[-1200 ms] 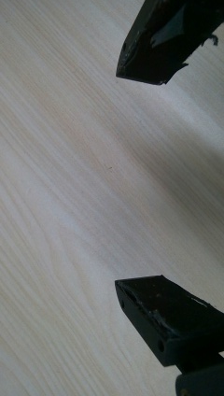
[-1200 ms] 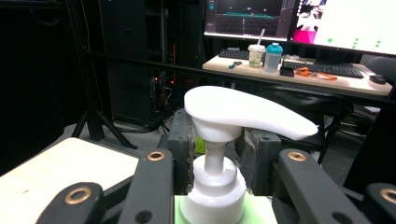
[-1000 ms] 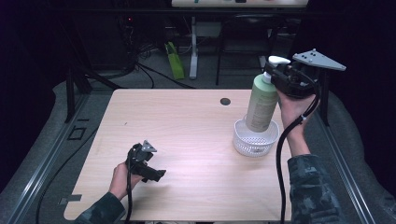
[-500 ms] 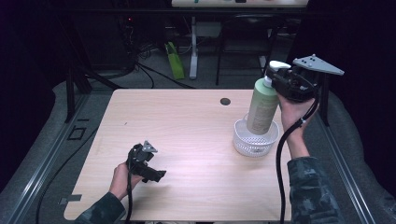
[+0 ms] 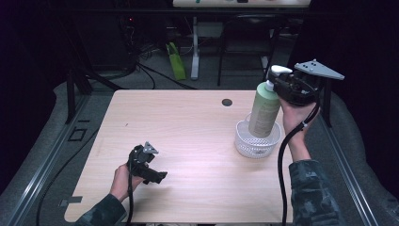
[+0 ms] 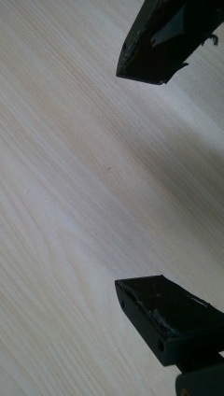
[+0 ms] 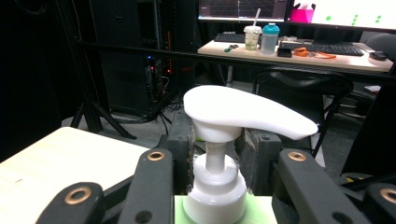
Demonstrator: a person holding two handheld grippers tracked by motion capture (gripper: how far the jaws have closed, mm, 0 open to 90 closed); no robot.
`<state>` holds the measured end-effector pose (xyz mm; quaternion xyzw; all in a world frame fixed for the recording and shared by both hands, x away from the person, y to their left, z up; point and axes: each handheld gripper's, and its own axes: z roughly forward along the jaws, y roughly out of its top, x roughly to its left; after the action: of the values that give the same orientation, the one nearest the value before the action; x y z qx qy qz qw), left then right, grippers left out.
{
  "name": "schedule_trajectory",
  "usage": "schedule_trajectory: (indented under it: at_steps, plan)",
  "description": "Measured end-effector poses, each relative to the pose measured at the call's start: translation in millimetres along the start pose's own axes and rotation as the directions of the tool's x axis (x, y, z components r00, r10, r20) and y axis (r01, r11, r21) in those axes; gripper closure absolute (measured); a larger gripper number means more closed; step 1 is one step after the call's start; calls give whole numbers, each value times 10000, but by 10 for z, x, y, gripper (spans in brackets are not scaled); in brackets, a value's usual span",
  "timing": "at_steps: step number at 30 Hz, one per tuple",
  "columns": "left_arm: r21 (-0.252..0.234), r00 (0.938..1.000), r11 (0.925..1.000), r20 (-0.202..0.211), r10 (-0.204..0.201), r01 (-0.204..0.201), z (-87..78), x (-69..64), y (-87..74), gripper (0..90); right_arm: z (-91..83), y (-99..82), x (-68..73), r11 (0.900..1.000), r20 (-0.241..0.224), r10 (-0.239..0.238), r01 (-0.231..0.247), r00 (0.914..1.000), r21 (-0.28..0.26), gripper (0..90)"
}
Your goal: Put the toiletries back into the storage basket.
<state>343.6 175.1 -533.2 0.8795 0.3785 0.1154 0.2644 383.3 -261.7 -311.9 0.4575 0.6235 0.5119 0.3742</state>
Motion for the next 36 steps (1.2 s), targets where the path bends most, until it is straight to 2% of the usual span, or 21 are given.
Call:
schedule_trajectory:
  at_steps: [11,36]
  plan:
    - [41,9999,10000,-103,-8,8,2,6,0,11,40,-82,-26,9999,20,62,-62,10000,119,681]
    - [65,10000,10000,-54,-45,45,-1,17,-5,11,145,-343,-61,9986,0,100,-100,10000,510,681]
